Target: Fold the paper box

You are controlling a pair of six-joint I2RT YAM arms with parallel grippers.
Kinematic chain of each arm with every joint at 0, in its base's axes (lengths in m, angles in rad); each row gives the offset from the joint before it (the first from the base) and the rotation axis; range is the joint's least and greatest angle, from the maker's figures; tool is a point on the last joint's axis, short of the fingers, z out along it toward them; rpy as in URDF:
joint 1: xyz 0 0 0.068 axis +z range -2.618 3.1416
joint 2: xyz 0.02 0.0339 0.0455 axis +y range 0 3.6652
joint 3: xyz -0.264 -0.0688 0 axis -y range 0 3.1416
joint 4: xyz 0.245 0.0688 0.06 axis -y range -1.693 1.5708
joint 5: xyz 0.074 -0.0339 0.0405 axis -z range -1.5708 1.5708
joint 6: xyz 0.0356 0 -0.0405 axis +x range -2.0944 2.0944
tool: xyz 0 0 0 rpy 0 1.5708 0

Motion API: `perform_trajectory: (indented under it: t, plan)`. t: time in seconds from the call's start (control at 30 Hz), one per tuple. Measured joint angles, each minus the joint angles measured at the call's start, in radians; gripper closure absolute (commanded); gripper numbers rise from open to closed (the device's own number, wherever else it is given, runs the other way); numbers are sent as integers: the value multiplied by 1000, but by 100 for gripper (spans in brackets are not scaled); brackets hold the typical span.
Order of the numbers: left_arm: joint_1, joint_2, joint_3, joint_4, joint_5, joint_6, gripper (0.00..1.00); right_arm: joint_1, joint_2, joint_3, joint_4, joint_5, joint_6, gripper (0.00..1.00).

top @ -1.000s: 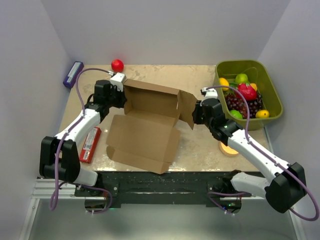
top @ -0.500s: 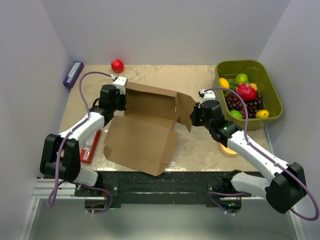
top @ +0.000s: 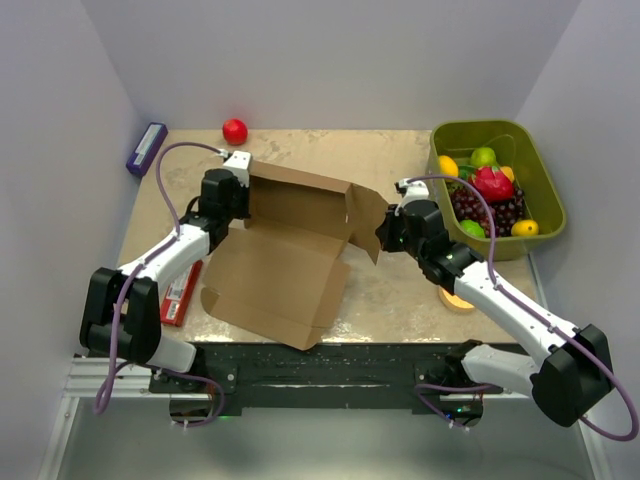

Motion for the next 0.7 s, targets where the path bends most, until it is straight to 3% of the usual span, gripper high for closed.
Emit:
perform_trajectory:
  t: [0.7]
  plan:
    - [0, 0, -17, 25, -63, -25, 100, 2, 0, -19, 37, -38, 14, 100]
